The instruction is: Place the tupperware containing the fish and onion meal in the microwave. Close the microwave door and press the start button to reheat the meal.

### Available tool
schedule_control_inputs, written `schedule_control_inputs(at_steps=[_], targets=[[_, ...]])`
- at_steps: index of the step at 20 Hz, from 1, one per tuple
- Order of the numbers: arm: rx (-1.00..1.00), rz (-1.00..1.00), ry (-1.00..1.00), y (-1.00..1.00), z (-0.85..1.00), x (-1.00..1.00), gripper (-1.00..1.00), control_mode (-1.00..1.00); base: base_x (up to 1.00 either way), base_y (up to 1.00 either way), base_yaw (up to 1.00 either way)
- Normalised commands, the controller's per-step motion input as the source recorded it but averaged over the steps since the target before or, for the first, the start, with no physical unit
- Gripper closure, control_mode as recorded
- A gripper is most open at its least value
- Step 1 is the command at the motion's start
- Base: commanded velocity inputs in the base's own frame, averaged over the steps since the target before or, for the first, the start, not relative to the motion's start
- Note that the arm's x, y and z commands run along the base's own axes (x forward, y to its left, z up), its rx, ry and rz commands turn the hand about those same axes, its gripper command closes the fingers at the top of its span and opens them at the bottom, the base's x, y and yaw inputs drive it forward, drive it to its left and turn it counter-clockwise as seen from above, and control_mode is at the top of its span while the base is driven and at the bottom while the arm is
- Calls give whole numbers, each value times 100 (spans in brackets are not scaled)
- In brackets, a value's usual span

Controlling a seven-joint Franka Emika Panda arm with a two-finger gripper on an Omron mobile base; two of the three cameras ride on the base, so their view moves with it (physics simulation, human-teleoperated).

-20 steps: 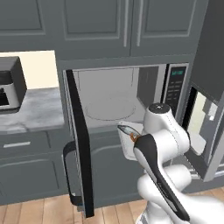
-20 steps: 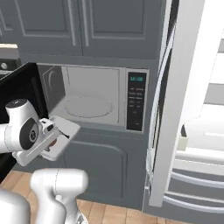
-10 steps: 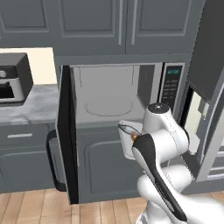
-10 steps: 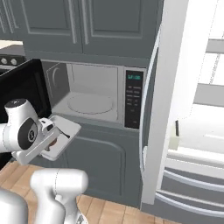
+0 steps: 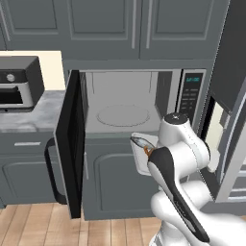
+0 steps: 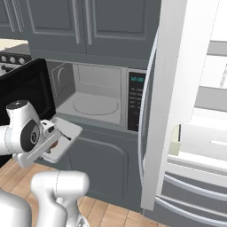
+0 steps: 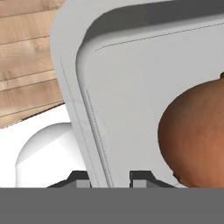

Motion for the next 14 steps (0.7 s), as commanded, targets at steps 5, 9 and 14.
schedule_control_inputs(at_steps=[5, 9, 14], targets=[[0, 0, 0, 0, 0, 0, 100, 100, 2, 0, 2], [0, 0, 0, 0, 0, 0, 100, 100, 10, 0, 0], [0, 0, 0, 0, -2, 47, 100, -100, 10, -1, 0]])
